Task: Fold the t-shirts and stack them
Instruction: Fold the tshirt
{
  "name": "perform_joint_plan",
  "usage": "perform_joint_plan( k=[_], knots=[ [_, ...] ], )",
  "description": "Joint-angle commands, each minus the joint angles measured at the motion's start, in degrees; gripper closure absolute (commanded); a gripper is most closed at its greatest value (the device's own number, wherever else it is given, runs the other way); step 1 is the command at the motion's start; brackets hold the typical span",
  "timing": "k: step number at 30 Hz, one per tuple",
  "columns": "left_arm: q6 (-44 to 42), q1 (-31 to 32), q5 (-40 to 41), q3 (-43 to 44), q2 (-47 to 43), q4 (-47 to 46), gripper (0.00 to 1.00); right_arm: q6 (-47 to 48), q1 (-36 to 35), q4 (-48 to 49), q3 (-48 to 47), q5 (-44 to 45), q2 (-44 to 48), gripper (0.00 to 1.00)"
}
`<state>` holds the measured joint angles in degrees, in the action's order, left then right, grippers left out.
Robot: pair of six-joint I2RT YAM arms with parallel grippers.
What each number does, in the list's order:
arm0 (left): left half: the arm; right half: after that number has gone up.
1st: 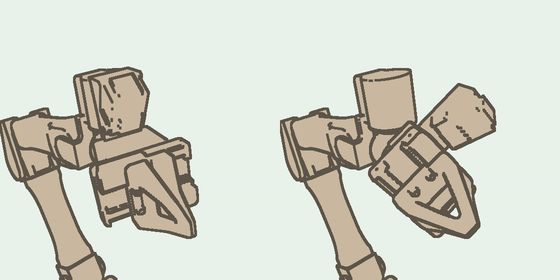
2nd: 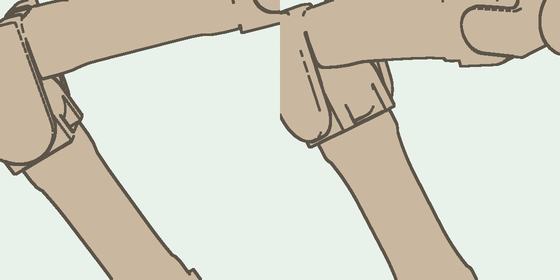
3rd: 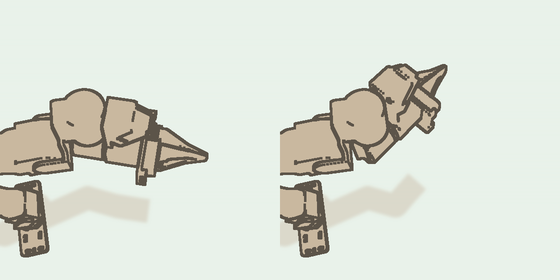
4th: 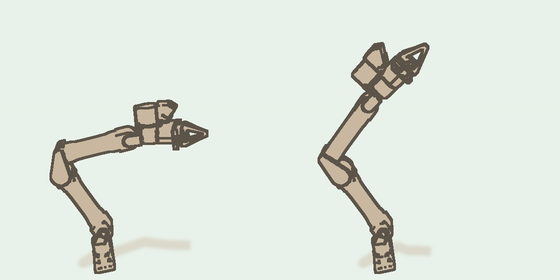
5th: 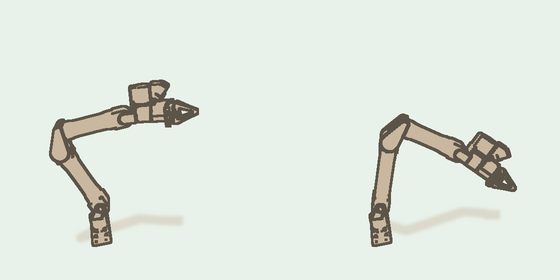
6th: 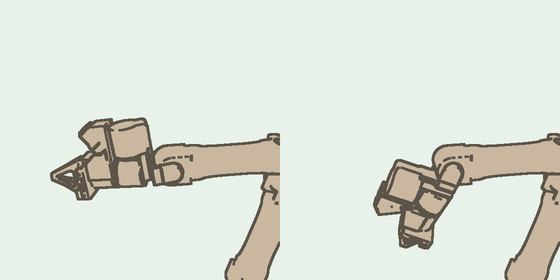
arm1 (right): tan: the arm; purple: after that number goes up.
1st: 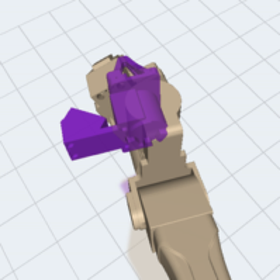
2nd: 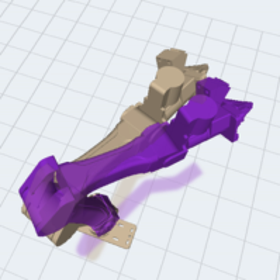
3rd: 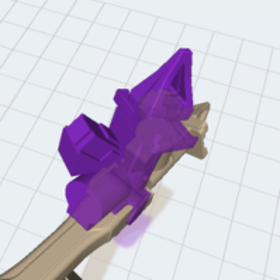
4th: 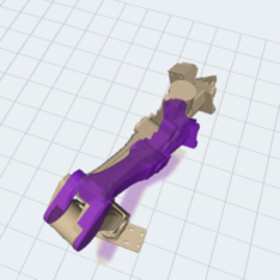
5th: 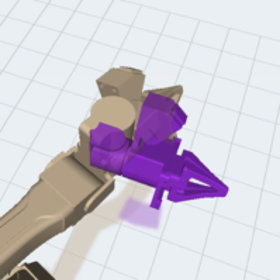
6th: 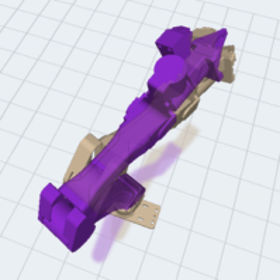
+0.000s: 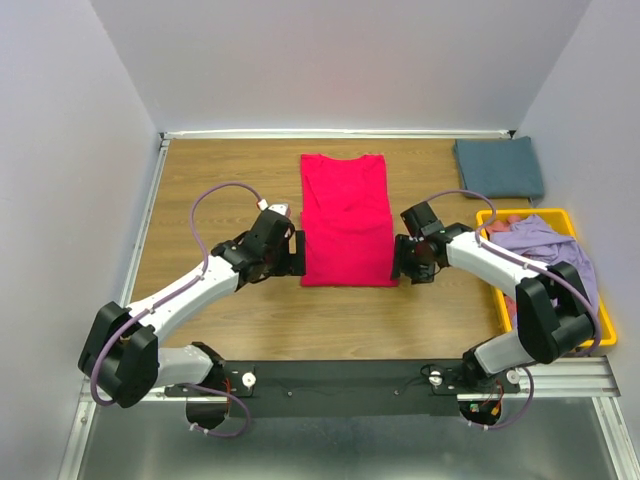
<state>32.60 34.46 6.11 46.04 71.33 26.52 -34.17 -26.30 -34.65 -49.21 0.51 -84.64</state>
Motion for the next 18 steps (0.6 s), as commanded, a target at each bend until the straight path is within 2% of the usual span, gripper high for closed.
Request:
perform_joint_plan(
  k=[1, 9, 15, 18],
  knots=[
    [1.94, 1.4, 2.59, 0.1, -1.19, 1.25, 0.02, -2.12, -1.2, -0.95, 0.34, 1.6, 0.53, 0.36],
    [3.0, 2.89, 3.21, -0.25, -0.93, 1.69, 0.02, -3.88, -5.07, -0.15, -0.36, 4.57, -2.37, 0.39],
    [3.17, 3.77, 4.7, 0.89, -1.1, 3.44, 0.02, -5.02, -6.48, 0.37, 0.34, 9.76, -4.57, 0.46],
    [3.26, 3.86, 4.61, 0.63, -1.28, 3.53, 0.02, -5.73, -6.92, 0.99, 0.08, 9.42, -5.27, 0.47]
  ],
)
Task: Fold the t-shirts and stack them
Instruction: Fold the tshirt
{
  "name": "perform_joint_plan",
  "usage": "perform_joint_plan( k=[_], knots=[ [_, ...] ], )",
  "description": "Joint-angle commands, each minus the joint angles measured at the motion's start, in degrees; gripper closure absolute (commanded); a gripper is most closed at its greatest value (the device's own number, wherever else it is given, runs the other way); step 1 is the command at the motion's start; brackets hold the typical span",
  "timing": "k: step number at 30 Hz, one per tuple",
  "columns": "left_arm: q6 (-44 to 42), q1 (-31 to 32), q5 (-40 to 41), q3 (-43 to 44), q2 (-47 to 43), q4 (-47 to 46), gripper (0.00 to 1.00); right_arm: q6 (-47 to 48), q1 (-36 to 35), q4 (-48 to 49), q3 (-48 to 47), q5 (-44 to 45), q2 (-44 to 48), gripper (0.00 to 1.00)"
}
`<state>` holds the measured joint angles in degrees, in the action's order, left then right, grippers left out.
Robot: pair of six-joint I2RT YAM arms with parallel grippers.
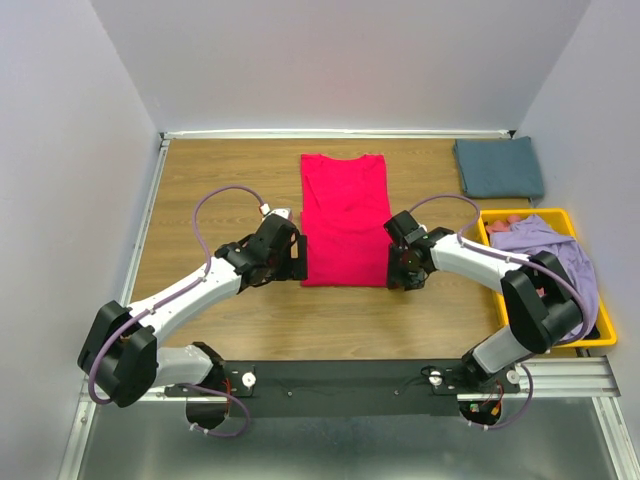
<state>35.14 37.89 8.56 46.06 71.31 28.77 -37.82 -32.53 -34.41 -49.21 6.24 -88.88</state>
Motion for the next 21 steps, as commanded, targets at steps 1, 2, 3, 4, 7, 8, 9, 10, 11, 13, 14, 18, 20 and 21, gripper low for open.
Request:
perform_joint_plan(
  k=[1, 2, 3, 4, 7, 8, 9, 10, 11, 13, 14, 18, 20, 21],
  knots=[
    [0.72, 0.43, 2.17, 0.61, -1.26, 1.37, 0.02, -2.17, -0.86, 0.66, -0.09, 3.34, -1.12, 0.47],
    [0.64, 0.52, 2.17, 0.61, -1.43, 1.46, 0.02, -2.25, -0.95, 0.58, -0.18, 3.08, -0.68, 0.47],
    [0.64, 0.52, 2.17, 0.69, -1.44, 1.63, 0.02, -2.34, -0.95, 0.49, -0.27, 2.38, -0.16, 0.47],
    [0.55, 0.52, 2.17, 0.69, -1.52, 1.64, 0.02, -2.52, -0.95, 0.49, -0.36, 2.11, 0.37, 0.47],
    [0.55, 0.61, 2.34, 0.78, -1.61, 1.64, 0.02, -3.75, -0.95, 0.31, -0.36, 1.58, 3.01, 0.47],
    [0.55, 0.61, 2.25, 0.87, -1.44, 1.55, 0.02, -4.36, -1.04, 0.23, -0.62, 1.67, 3.53, 0.47],
    [0.55, 0.69, 2.17, 0.78, -1.44, 1.46, 0.02, -4.63, -0.95, 0.22, -0.8, 1.84, 3.97, 0.47],
    [0.55, 0.61, 2.17, 0.78, -1.26, 1.29, 0.02, -4.89, -0.95, 0.22, -1.15, 2.54, 3.98, 0.47],
    [0.55, 0.61, 2.17, 0.7, -1.17, 1.28, 0.02, -5.15, -0.95, 0.22, -1.15, 2.9, 3.89, 0.47],
    [0.55, 0.61, 2.08, 0.61, -0.91, 1.2, 0.02, -5.33, -0.95, 0.22, -1.76, 3.77, 2.76, 0.47],
    [0.55, 0.61, 2.08, 0.69, -0.82, 1.2, 0.02, -5.24, -1.04, 0.22, -2.03, 3.87, 2.14, 0.47],
    [0.9, 0.61, 2.52, 0.96, -1.17, 1.46, 0.02, -6.73, -1.04, 0.31, -1.77, 4.48, 0.55, 0.48],
    [1.08, 0.61, 2.69, 0.96, -1.26, 1.29, 0.02, -7.17, -1.04, 0.4, -1.68, 5.62, -0.06, 0.48],
    [1.16, 0.61, 2.61, 0.96, -1.09, 1.28, 0.02, -7.26, -1.04, 0.49, -1.59, 5.97, -0.24, 0.48]
  ],
)
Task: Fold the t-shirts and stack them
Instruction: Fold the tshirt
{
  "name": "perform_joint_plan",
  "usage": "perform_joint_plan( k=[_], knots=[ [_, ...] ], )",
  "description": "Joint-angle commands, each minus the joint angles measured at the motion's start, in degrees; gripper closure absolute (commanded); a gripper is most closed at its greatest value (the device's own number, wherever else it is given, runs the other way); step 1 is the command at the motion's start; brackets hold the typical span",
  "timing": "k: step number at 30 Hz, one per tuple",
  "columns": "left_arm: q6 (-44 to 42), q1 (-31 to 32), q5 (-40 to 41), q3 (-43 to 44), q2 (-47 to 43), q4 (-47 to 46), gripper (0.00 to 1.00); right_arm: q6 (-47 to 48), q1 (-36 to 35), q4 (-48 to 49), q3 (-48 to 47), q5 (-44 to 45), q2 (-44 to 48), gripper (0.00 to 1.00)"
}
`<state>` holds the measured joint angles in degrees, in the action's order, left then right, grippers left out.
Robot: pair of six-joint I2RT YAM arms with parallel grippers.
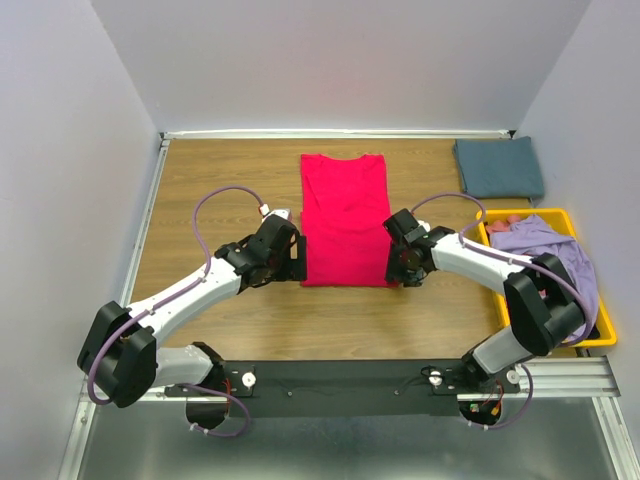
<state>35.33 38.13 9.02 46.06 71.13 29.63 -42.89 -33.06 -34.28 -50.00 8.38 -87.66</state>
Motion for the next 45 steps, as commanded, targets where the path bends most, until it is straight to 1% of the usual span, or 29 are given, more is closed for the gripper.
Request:
perform_joint_plan(
  k=[1, 10, 15, 16, 17, 19, 20, 22, 23, 24, 31, 33, 35, 36, 40, 45],
  knots=[
    [0.88, 0.37, 2.23, 0.96, -0.73, 0.43, 0.02, -2.02, -0.6, 0.7, -0.72, 4.1, -1.72, 0.48],
    [0.79, 0.63, 2.23, 1.4, 1.11, -0.01, 0.02, -1.93, -2.1, 2.64, 0.16, 3.92, -5.77, 0.49],
    [1.05, 0.72, 2.23, 1.22, 1.81, -0.1, 0.02, -2.72, -3.5, 2.55, 2.0, 5.5, -7.35, 0.57],
    [1.05, 0.72, 2.23, 1.22, 1.82, -0.1, 0.02, -2.89, -3.5, 2.64, 2.36, 5.68, -7.44, 0.59],
    [1.05, 0.72, 2.23, 1.22, 1.99, -0.18, 0.01, -2.98, -3.5, 2.64, 2.8, 5.51, -7.53, 0.67],
    [1.14, 0.72, 2.23, 1.22, 2.61, -0.27, 0.02, -3.07, -3.5, 2.82, 3.85, 5.24, -7.53, 0.74],
    [1.23, 0.72, 2.23, 1.22, 2.78, -0.36, 0.02, -3.07, -3.5, 2.9, 4.12, 5.07, -7.18, 0.8],
    [1.41, 0.72, 1.62, 1.13, 3.66, -0.71, 0.02, -2.46, -3.59, 2.99, 4.12, 4.89, -6.74, 0.9],
    [1.41, 0.81, 1.44, 1.05, 4.01, -1.06, 0.02, -2.11, -3.59, 2.99, 3.94, 4.72, -6.48, 0.98],
    [1.67, 0.89, 1.18, 0.96, 4.71, -1.24, 0.02, -1.93, -3.59, 2.99, 3.77, 4.63, -6.13, 0.99],
    [4.48, 0.98, 1.53, 1.13, 7.35, -2.99, 0.02, 0.09, -4.12, 2.99, 2.19, 3.84, -6.03, 0.99],
    [5.53, 1.07, 1.79, 1.57, 8.31, -3.43, 0.03, 0.7, -4.38, 3.17, 1.92, 3.66, -6.12, 0.99],
    [6.5, 1.16, 1.71, 1.92, 9.46, -3.87, 0.07, 1.14, -4.64, 3.34, 1.83, 4.01, -6.12, 0.99],
    [6.77, 1.33, 1.79, 2.01, 9.81, -3.96, 0.12, 1.41, -4.73, 3.35, 1.83, 4.1, -6.12, 0.99],
    [8.26, 2.03, 2.06, 2.8, 12.09, -4.05, 0.22, 2.11, -4.91, 4.04, 2.01, 3.66, -5.95, 0.99],
    [10.54, 3.62, 2.93, 3.5, 14.55, -3.88, 0.25, 2.64, -5.09, 5.36, 2.97, 2.61, -5.77, 0.99]
  ],
)
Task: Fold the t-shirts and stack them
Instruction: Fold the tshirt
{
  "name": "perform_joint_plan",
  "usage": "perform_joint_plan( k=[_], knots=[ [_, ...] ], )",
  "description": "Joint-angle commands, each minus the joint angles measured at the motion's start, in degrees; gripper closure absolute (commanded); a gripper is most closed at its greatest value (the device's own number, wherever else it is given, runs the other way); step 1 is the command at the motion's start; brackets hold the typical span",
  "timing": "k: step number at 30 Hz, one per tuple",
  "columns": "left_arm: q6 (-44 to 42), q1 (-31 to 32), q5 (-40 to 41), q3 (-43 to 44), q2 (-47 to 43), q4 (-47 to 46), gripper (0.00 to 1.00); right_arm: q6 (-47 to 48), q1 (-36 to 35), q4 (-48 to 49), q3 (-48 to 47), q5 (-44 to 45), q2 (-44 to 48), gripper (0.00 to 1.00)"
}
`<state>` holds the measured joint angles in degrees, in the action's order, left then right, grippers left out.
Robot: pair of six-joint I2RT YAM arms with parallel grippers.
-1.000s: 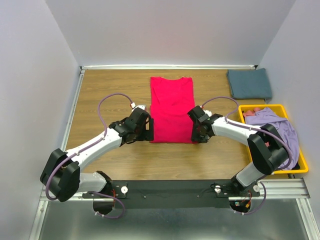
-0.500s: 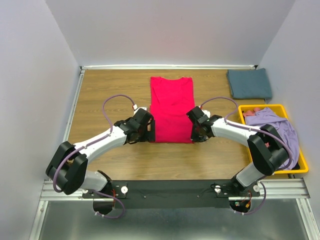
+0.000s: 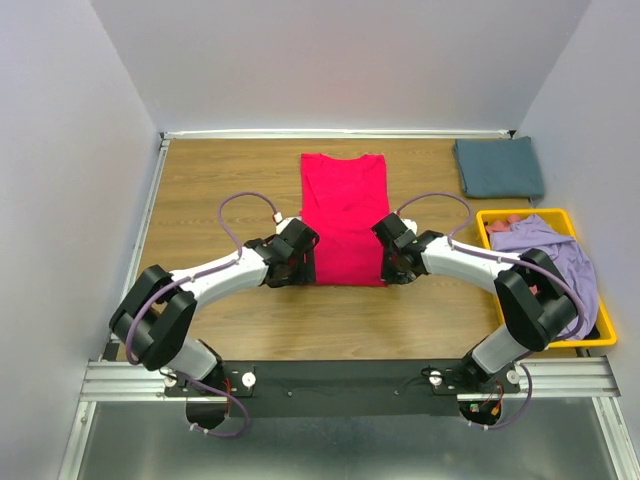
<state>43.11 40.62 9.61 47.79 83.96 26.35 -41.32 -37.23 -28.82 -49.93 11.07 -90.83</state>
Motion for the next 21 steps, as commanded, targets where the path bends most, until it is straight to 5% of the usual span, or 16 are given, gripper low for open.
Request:
perform_joint_plan(
  k=[1, 21],
  knots=[
    [3.38, 1.3, 2.52, 1.95, 2.16, -0.6, 0.25, 1.33, -1.0, 0.16, 3.35, -0.17, -2.6, 0.99],
    [13.84, 2.88, 8.41, 2.31, 4.89, -0.33, 0.43, 3.88, -1.0, 1.31, 5.28, -2.46, -1.46, 0.99]
  ],
)
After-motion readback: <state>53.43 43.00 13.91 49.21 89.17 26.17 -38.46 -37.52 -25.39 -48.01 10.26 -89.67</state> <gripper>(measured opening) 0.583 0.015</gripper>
